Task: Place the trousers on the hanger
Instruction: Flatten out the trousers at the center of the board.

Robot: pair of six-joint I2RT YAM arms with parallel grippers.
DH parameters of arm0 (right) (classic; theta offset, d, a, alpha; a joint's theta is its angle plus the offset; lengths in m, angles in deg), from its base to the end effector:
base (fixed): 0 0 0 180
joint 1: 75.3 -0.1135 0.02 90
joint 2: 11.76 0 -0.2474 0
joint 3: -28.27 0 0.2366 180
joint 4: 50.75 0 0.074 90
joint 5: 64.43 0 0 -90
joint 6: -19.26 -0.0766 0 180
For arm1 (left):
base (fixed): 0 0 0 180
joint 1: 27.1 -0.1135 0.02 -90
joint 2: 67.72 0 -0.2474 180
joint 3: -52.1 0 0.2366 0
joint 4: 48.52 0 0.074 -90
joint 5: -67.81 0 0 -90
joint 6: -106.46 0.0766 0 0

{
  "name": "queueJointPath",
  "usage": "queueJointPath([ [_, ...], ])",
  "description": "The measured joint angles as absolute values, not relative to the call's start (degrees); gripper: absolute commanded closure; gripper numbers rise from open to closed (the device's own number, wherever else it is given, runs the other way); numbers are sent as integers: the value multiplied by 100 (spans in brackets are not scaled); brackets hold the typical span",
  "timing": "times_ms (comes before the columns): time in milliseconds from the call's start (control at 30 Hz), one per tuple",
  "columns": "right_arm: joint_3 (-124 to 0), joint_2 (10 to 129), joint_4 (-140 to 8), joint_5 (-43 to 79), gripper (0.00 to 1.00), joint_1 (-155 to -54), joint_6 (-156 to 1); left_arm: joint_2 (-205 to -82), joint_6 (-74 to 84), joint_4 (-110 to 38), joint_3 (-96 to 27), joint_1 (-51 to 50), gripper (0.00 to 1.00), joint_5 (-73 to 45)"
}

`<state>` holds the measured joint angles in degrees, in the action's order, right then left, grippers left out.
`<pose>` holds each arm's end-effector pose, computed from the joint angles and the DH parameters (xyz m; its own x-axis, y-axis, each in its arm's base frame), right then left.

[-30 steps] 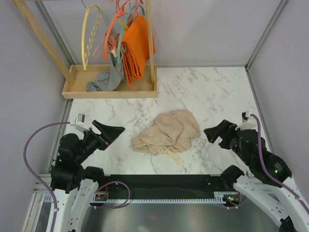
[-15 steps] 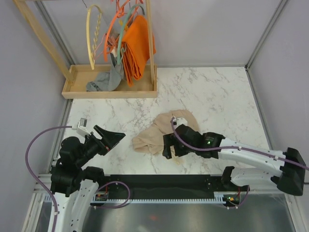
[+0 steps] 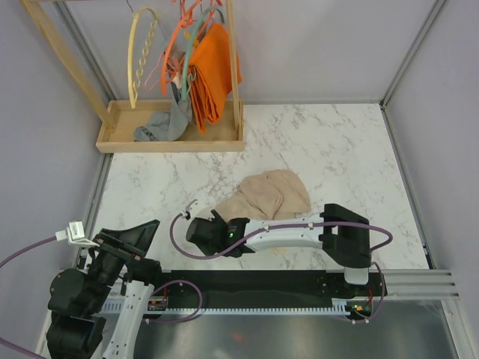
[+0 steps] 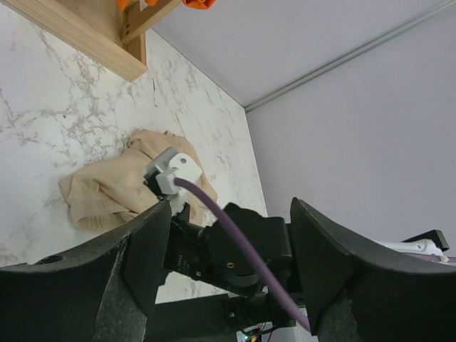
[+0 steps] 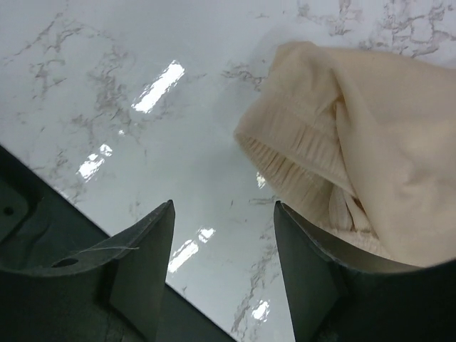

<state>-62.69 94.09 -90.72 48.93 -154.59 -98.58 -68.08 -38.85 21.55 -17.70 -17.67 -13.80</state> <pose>0.1040 0.3867 0.1727 -0.5358 -0.5261 -0.6604 -0.6892 0.7244 -0.0179 0.0036 -0.0119 0.3349 -0.2578 -0.7818 -0.5678 0.1652 0.5433 -0.8231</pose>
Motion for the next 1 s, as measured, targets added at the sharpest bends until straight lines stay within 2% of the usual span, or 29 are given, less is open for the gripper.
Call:
queueJointPath([
  [333,-7172,10556,-9110,5592,33,-15448,-9314,-6808,-3736,2640,-1996,-1767,25,-1575],
  [600,-7391,10971,-9116,6141,40,-15452,-9038,-6808,-3721,2736,-1996,-1765,25,-1575],
  [700,-7391,11107,-9142,6283,50,-15426,-8999,-6808,-3719,2738,-1993,-1765,25,-1571],
  [767,-7391,11127,-9147,6361,70,-15404,-8959,-6808,-3710,2738,-1993,-1767,25,-1568],
  [800,-7391,11131,-9155,6383,87,-15384,-8951,-6808,-3701,2738,-1993,-1767,25,-1568],
  [833,-7391,11131,-9164,6405,96,-15360,-8927,-6808,-3697,2741,-1989,-1767,25,-1568],
  [867,-7391,11131,-9166,6401,100,-15338,-8938,-6808,-3695,2738,-1987,-1765,25,-1566],
  [1000,-7620,11131,-9273,6191,100,-15258,-8942,-6808,-3658,2741,-1982,-1765,25,-1571],
])
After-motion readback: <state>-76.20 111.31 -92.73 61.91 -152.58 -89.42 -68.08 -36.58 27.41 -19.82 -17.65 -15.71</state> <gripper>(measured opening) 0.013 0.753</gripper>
